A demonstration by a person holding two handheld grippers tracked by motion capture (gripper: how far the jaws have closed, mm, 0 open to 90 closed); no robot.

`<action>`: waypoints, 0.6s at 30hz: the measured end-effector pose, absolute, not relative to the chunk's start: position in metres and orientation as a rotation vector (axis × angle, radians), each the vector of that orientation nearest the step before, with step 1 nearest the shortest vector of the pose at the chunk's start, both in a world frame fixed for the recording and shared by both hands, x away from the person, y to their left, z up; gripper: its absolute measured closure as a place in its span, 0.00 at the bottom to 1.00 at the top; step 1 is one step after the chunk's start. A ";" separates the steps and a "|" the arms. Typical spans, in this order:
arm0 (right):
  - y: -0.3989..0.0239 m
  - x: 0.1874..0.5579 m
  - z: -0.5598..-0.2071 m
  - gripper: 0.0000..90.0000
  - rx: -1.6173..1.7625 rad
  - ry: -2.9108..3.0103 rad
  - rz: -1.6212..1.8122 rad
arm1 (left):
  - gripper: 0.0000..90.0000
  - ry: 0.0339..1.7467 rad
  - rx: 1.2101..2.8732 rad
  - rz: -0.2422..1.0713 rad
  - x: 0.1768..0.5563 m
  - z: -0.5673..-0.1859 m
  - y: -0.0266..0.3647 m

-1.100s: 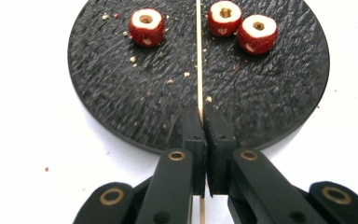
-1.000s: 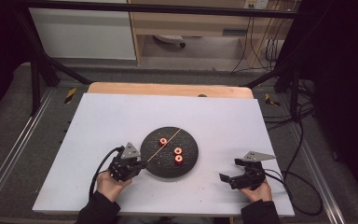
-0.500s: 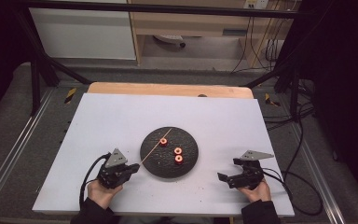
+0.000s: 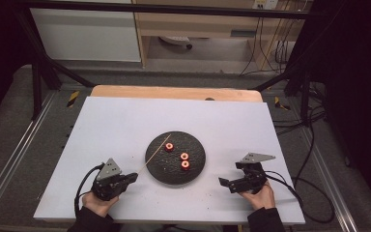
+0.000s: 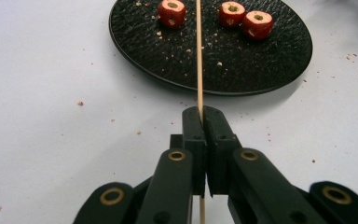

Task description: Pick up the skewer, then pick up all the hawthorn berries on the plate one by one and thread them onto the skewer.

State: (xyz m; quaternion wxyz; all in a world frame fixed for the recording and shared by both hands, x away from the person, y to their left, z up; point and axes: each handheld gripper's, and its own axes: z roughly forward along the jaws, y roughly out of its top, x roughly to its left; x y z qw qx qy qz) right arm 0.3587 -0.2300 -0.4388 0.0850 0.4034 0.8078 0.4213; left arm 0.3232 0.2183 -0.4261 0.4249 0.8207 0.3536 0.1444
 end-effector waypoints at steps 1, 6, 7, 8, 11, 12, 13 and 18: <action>-0.226 0.359 -0.437 0.02 1.198 2.412 1.246 | 0.98 0.883 2.051 0.363 0.323 -0.426 0.218; -0.218 0.360 -0.432 0.02 1.185 2.426 1.224 | 0.98 0.882 2.044 0.366 0.323 -0.426 0.219; -0.216 0.360 -0.430 0.02 1.191 2.431 1.222 | 0.98 0.883 2.043 0.367 0.323 -0.426 0.219; -0.214 0.360 -0.429 0.02 1.195 2.434 1.215 | 0.98 0.883 2.043 0.368 0.323 -0.427 0.219; -0.207 0.362 -0.426 0.02 1.178 2.446 1.197 | 0.98 0.882 2.044 0.366 0.323 -0.427 0.219; -0.204 0.362 -0.425 0.02 1.176 2.450 1.193 | 0.98 0.882 2.044 0.366 0.323 -0.427 0.219; -0.201 0.362 -0.424 0.02 1.173 2.451 1.181 | 0.98 0.881 2.043 0.367 0.323 -0.428 0.219; -0.188 0.367 -0.418 0.01 1.164 2.469 1.157 | 0.98 0.883 2.037 0.363 0.323 -0.428 0.220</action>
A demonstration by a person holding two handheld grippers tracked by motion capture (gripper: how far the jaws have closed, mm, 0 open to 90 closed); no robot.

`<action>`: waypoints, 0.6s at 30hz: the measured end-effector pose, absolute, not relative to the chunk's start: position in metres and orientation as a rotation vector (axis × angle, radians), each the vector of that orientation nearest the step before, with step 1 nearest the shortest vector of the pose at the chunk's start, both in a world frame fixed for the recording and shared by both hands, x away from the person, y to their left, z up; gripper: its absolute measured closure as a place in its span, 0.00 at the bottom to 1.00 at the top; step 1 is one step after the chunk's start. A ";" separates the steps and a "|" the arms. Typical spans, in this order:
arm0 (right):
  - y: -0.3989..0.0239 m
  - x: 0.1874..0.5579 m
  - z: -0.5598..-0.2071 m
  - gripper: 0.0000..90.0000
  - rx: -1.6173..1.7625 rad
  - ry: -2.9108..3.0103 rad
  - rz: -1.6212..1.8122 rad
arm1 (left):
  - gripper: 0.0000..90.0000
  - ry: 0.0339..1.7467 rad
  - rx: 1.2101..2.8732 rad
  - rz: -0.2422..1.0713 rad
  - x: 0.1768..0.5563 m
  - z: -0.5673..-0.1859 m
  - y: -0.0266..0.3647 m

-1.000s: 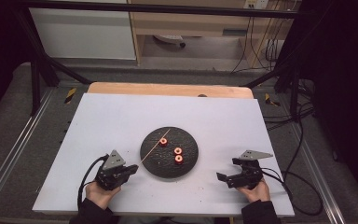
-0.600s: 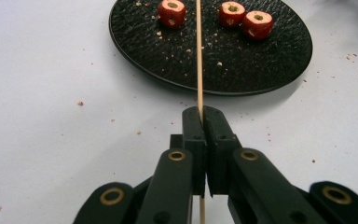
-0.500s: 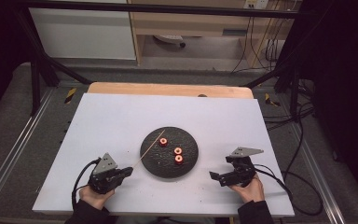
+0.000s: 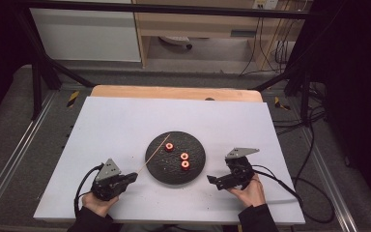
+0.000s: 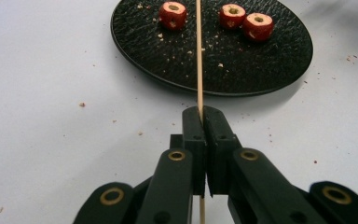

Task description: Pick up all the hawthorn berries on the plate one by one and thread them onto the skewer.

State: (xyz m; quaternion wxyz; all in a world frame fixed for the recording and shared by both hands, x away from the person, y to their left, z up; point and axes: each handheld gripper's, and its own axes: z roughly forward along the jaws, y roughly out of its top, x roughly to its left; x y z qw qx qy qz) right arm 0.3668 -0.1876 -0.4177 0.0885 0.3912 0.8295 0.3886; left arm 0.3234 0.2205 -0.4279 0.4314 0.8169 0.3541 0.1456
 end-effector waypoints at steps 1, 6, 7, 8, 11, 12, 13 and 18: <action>-0.185 0.368 -0.417 0.01 1.158 2.474 1.149 | 0.98 0.882 2.035 0.364 0.323 -0.428 0.221; -0.167 0.375 -0.411 0.01 1.177 2.496 1.076 | 0.98 0.881 2.033 0.367 0.323 -0.428 0.220; -0.163 0.376 -0.410 0.01 1.169 2.503 1.066 | 0.98 0.882 2.033 0.364 0.323 -0.428 0.221; -0.159 0.376 -0.409 0.01 1.171 2.512 1.053 | 0.98 0.881 2.032 0.366 0.323 -0.428 0.221; -0.146 0.379 -0.405 0.01 1.164 2.524 1.021 | 0.98 0.882 2.030 0.363 0.324 -0.428 0.221; -0.141 0.381 -0.404 0.01 1.158 2.527 1.003 | 0.98 0.882 2.029 0.364 0.324 -0.428 0.221; -0.136 0.382 -0.403 0.01 1.153 2.534 0.989 | 0.98 0.883 2.031 0.364 0.324 -0.428 0.221; -0.117 0.389 -0.398 0.04 1.180 2.563 0.959 | 0.98 0.885 2.031 0.363 0.325 -0.428 0.221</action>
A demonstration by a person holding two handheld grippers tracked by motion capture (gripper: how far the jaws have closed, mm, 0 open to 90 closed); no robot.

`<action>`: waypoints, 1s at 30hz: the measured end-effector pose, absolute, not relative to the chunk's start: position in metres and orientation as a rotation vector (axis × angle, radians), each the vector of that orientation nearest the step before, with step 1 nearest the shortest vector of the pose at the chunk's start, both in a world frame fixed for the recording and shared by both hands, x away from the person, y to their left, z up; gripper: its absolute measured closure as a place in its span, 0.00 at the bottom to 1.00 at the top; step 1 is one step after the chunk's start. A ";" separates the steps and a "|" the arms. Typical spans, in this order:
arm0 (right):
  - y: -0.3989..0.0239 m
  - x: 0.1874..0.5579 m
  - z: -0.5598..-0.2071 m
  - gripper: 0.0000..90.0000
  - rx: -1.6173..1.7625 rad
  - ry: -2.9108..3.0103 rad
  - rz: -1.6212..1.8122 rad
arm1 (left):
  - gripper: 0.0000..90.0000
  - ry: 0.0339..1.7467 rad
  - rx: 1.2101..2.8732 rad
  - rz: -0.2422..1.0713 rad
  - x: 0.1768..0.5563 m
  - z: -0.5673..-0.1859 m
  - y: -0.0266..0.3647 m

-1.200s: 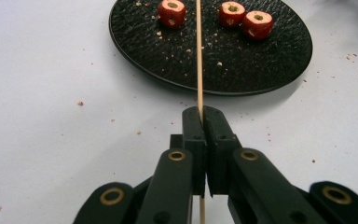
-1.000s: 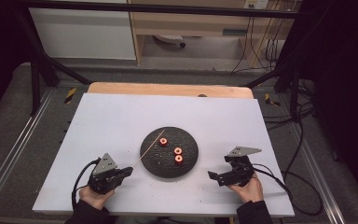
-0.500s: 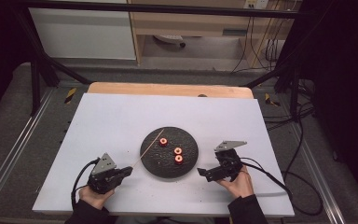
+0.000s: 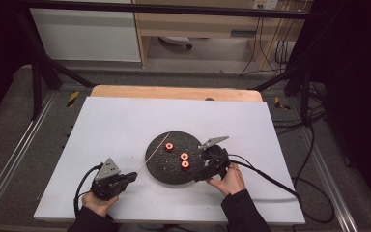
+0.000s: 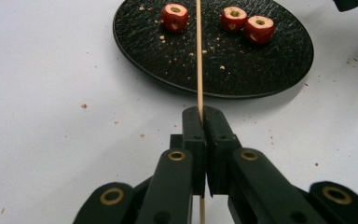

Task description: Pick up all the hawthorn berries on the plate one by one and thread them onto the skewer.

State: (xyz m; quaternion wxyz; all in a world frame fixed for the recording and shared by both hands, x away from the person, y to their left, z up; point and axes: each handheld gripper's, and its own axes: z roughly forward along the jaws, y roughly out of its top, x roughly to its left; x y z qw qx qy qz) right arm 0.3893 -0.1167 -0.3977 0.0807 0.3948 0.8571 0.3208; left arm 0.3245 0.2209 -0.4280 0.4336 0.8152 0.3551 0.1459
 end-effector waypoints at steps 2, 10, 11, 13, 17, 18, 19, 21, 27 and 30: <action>-0.110 0.395 -0.397 0.06 1.213 2.573 0.957 | 0.98 0.884 2.032 0.365 0.325 -0.428 0.221; -0.096 0.408 -0.401 0.18 1.303 2.609 0.926 | 0.98 0.886 2.038 0.362 0.325 -0.429 0.221; -0.095 0.409 -0.402 0.20 1.312 2.614 0.931 | 0.98 0.886 2.037 0.362 0.325 -0.429 0.221; -0.093 0.411 -0.403 0.23 1.345 2.607 0.914 | 0.98 0.884 2.037 0.361 0.325 -0.429 0.221; -0.086 0.414 -0.404 0.29 1.354 2.598 0.875 | 0.98 0.884 2.040 0.359 0.325 -0.430 0.220; -0.084 0.414 -0.404 0.30 1.348 2.596 0.877 | 0.98 0.885 2.040 0.357 0.326 -0.430 0.220; -0.081 0.415 -0.404 0.31 1.349 2.599 0.881 | 0.98 0.885 2.040 0.356 0.326 -0.430 0.220; -0.075 0.417 -0.405 0.33 1.357 2.605 0.833 | 0.98 0.885 2.039 0.357 0.325 -0.430 0.220; -0.065 0.418 -0.404 0.42 1.371 2.588 0.748 | 0.98 0.884 2.041 0.354 0.325 -0.430 0.220; -0.061 0.417 -0.404 0.46 1.368 2.580 0.705 | 0.98 0.884 2.041 0.353 0.326 -0.430 0.220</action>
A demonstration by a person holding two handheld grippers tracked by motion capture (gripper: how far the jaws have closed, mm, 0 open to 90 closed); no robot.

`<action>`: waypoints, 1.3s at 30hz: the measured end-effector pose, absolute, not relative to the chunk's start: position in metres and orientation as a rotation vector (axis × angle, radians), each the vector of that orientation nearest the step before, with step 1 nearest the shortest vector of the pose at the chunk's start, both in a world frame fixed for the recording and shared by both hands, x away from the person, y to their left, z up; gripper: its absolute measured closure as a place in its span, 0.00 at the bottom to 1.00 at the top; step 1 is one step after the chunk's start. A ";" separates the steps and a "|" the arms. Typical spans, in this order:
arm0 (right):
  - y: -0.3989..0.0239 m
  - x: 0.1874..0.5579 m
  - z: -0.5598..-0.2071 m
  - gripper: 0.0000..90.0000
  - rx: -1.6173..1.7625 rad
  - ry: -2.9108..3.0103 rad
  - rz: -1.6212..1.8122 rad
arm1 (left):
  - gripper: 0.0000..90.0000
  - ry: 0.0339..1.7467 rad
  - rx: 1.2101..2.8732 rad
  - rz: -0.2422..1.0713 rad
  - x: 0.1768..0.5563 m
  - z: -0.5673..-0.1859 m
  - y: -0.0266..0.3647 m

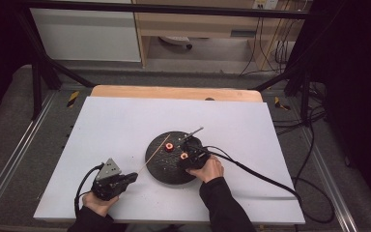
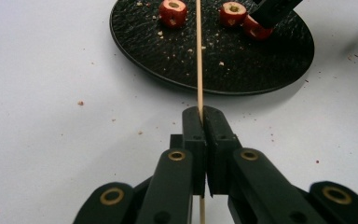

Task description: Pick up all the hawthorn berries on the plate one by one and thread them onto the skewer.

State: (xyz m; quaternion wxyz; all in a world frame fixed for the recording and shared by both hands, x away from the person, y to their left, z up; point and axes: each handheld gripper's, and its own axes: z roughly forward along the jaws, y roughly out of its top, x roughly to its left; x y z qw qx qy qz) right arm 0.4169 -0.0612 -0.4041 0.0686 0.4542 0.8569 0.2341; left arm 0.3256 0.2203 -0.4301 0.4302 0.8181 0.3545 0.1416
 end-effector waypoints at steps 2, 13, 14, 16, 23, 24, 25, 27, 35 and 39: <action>-0.061 0.419 -0.404 0.49 1.440 2.576 0.716 | 0.98 0.885 2.041 0.352 0.326 -0.430 0.220; -0.061 0.423 -0.406 0.64 1.550 2.576 0.686 | 0.98 0.882 2.045 0.351 0.326 -0.430 0.220; -0.061 0.423 -0.406 0.65 1.556 2.578 0.687 | 0.98 0.882 2.044 0.351 0.326 -0.430 0.220; -0.061 0.424 -0.406 0.67 1.573 2.580 0.689 | 0.98 0.882 2.046 0.350 0.326 -0.431 0.220; -0.062 0.427 -0.406 0.66 1.594 2.588 0.680 | 0.98 0.883 2.046 0.350 0.326 -0.430 0.220; -0.062 0.427 -0.406 0.66 1.596 2.589 0.678 | 0.98 0.882 2.047 0.350 0.326 -0.430 0.220; -0.062 0.427 -0.406 0.65 1.596 2.591 0.676 | 0.98 0.881 2.047 0.350 0.326 -0.430 0.220; -0.061 0.427 -0.406 0.65 1.594 2.591 0.674 | 0.98 0.881 2.048 0.350 0.326 -0.431 0.220; -0.060 0.426 -0.410 0.66 1.600 2.597 0.638 | 0.98 0.881 2.047 0.350 0.325 -0.430 0.220; -0.060 0.425 -0.409 0.66 1.594 2.603 0.640 | 0.98 0.880 2.047 0.351 0.325 -0.430 0.220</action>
